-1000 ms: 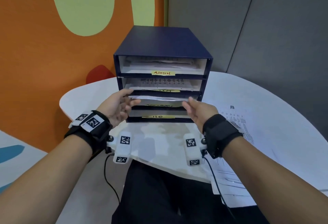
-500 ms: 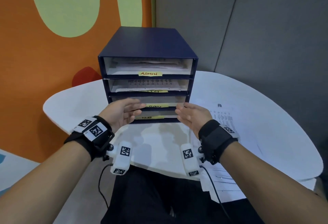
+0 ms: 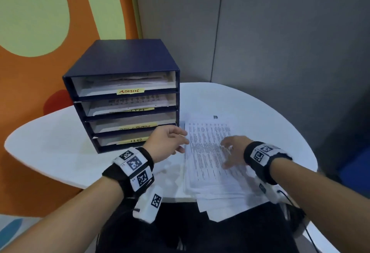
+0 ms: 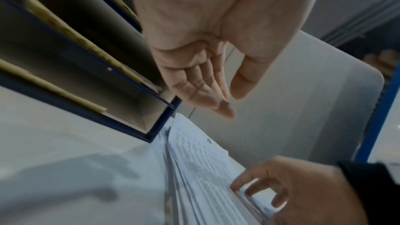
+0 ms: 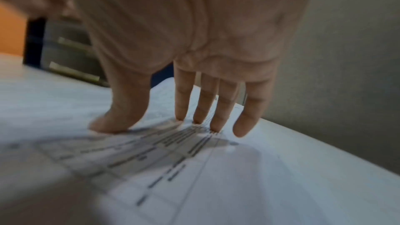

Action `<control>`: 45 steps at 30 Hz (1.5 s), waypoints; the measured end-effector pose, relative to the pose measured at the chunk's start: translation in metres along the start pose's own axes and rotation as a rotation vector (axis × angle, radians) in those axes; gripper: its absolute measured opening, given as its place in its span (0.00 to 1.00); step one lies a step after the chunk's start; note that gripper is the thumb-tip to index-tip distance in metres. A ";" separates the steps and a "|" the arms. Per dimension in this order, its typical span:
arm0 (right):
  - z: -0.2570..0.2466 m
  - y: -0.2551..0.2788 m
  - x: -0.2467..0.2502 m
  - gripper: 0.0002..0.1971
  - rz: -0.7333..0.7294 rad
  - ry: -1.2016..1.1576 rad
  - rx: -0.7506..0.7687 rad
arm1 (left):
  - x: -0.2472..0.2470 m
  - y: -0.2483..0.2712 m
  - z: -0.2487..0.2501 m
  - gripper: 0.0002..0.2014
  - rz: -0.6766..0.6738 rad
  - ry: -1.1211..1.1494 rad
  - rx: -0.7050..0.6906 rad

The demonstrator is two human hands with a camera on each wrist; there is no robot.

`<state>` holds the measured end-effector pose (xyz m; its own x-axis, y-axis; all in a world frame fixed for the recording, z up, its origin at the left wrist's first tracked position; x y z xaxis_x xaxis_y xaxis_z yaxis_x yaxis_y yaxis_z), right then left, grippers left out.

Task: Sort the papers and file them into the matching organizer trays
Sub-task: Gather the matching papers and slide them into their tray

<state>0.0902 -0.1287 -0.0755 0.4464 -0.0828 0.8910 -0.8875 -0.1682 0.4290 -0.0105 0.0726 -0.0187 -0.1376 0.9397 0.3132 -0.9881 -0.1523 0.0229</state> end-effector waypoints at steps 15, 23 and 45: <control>-0.002 -0.008 -0.015 0.23 0.001 0.296 -0.042 | -0.057 -0.156 -0.006 0.27 0.020 -1.065 0.007; 0.004 0.000 -0.006 0.50 0.310 0.416 -0.167 | -0.078 -0.110 -0.010 0.03 -0.163 -0.792 -0.130; -0.026 -0.001 0.000 0.61 0.324 0.433 0.116 | -0.071 -0.131 -0.030 0.13 -0.226 -0.482 0.011</control>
<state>0.0886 -0.1031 -0.0722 0.0430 0.2589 0.9649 -0.9423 -0.3105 0.1253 0.1261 0.0352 -0.0728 0.1290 0.7027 0.6997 -0.9882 0.0326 0.1495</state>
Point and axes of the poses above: each hand's wrist, its own y-axis away from the middle knuckle, its own x-axis out of the back of the hand, z = x × y, the point moved 10 cm from there along -y, towards the middle knuckle, and after that the axes turned 10 degrees about -x, right-handed, at the moved point
